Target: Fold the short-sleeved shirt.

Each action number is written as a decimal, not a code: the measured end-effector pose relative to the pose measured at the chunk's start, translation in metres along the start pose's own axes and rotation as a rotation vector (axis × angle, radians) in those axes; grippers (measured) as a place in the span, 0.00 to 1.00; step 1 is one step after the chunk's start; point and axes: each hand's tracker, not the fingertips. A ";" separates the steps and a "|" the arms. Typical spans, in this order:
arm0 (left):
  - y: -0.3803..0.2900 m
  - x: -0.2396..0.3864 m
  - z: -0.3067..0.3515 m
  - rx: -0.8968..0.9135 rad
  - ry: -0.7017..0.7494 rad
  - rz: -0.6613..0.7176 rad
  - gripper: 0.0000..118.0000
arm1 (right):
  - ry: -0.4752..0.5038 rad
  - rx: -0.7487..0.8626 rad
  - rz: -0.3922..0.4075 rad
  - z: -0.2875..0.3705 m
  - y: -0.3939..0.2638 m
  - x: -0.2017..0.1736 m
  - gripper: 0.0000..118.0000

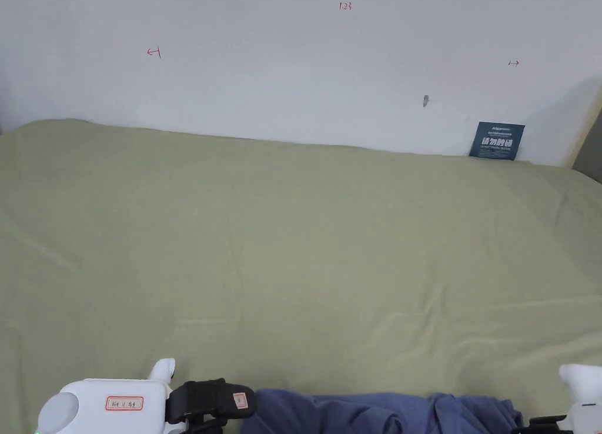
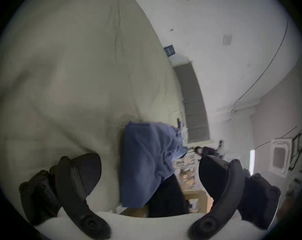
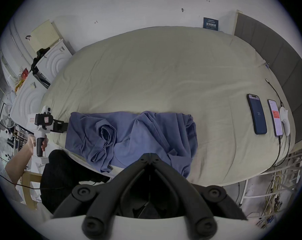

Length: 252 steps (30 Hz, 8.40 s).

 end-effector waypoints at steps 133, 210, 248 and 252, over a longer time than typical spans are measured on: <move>0.021 -0.006 -0.013 -0.061 -0.020 -0.043 1.00 | 0.265 -0.160 -0.011 -0.152 0.030 -0.144 0.00; 0.128 -0.083 0.470 0.384 0.729 -0.092 0.01 | 0.413 -0.057 0.347 -0.173 0.073 -0.574 0.00; -0.035 0.195 -0.024 0.326 0.808 -0.584 0.01 | -0.131 0.193 -0.089 -0.030 0.041 -0.073 0.00; -0.040 0.216 -0.009 0.501 0.858 -0.668 0.01 | -0.156 0.294 -0.073 -0.022 0.042 -0.073 0.00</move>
